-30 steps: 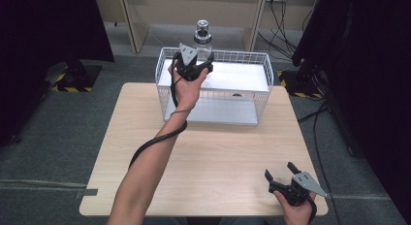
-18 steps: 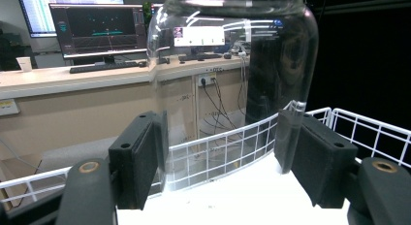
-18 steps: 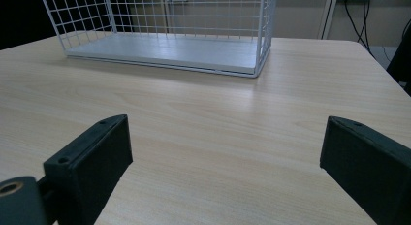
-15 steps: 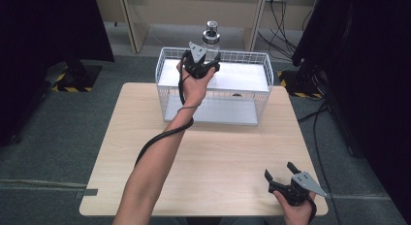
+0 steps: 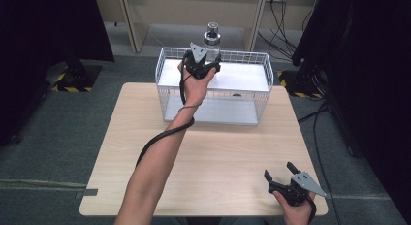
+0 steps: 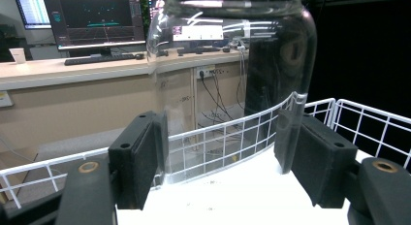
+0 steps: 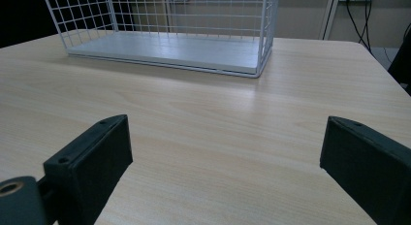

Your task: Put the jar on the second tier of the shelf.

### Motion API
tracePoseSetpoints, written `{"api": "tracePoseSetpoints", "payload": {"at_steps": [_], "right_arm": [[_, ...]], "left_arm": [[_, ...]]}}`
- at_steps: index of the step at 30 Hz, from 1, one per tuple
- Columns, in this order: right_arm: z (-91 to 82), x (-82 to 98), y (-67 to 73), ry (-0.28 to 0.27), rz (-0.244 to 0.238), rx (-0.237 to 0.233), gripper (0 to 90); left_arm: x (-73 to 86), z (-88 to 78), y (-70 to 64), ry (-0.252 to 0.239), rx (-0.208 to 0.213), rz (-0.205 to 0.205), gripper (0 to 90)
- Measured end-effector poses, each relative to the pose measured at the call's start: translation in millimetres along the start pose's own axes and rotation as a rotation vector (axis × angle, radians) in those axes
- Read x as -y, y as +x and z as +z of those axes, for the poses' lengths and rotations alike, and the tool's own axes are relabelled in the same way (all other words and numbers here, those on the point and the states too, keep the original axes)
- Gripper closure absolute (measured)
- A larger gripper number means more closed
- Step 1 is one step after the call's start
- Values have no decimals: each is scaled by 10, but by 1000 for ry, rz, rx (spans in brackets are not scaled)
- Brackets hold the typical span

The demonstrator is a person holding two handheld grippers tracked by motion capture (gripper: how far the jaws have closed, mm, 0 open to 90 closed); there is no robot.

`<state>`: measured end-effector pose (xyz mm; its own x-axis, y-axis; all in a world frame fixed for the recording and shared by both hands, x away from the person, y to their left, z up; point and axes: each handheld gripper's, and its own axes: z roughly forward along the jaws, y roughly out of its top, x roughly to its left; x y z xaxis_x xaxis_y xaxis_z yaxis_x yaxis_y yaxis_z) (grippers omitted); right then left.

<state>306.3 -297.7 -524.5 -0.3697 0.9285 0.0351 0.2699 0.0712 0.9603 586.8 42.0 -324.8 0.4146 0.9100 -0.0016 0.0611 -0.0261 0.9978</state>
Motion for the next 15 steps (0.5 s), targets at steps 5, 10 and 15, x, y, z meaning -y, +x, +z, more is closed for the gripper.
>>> {"api": "tracePoseSetpoints", "payload": {"at_steps": [5, 10, 15], "right_arm": [[1, 0, 2, 1, -2, -1, 47], [2, 0, 3, 1, -2, 0, 47], [3, -1, 4, 2, -2, 0, 47]], "left_arm": [[-3, 8, 14, 2, -5, -3, 314], [-11, 13, 23, 1, -1, -3, 284], [-30, -2, 18, 13, -9, -6, 131]]}}
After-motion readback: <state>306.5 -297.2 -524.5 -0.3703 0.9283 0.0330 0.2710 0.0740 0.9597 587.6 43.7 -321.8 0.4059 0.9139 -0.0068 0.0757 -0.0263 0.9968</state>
